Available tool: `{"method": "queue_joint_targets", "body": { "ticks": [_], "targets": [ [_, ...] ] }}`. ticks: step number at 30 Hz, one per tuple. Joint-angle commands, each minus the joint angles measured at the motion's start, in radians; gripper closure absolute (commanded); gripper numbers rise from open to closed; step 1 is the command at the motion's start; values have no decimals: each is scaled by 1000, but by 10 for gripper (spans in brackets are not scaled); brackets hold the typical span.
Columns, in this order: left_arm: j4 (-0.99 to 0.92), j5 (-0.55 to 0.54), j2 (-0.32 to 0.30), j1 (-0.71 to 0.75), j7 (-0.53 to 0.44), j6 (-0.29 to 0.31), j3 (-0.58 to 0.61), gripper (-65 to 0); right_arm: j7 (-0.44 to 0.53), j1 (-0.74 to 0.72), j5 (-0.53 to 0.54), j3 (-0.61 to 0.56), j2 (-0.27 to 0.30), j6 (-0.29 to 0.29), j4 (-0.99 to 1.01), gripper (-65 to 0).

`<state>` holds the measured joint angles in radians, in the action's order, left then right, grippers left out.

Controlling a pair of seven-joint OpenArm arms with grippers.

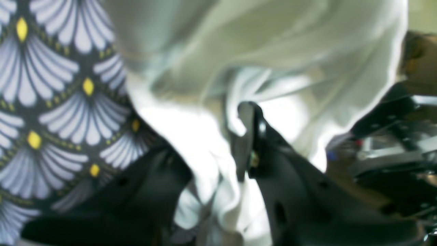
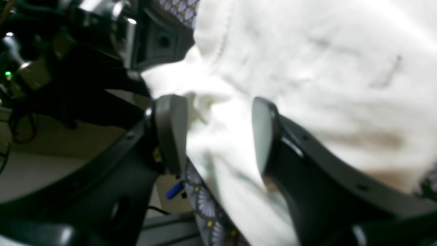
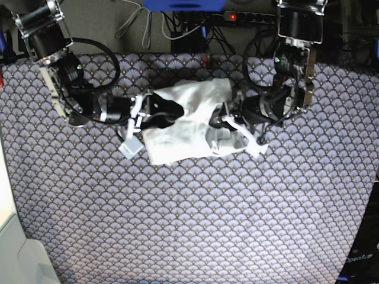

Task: Fold the T-shirt properly
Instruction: 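Move the left gripper onto the bundle's edge and grasp it, then lift the bundle's edge with the left gripper and fold it toward the right gripper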

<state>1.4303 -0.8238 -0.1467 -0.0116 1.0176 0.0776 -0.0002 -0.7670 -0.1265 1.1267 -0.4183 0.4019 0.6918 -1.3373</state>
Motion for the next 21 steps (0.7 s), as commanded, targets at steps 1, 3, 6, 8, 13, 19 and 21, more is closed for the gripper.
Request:
{"method": "queue_joint_targets", "body": {
  "ticks": [1,3,6,8,13,19,21],
  "targets": [
    [45,30,-4,-27,-13,4,18,-5,11,-15,19,6,12,6,-14,-313],
    [76,93,-9,-54,-13,3,79,-5,13,-15,17,6,13,6,-11,-313],
    [86,142,-6,-81,-13,3,130,-5,13,-3,17,8,13,6,-11,-313],
    [86,166,-1,-98,-13,3,150,-5,16,9,17,11,13,6,-11,-313],
    [82,260,2,-159,-13,3,207,-5,16,24,-98,14,12,6,-9,-313],
    [76,357,3,-245,-12,3,265,-5,16,47,-167,16,10,6,-12,-313],
    [51,384,3,-284,0,3,294,-5,16,47,-168,16,12,6,-12,-313]
  ]
}}
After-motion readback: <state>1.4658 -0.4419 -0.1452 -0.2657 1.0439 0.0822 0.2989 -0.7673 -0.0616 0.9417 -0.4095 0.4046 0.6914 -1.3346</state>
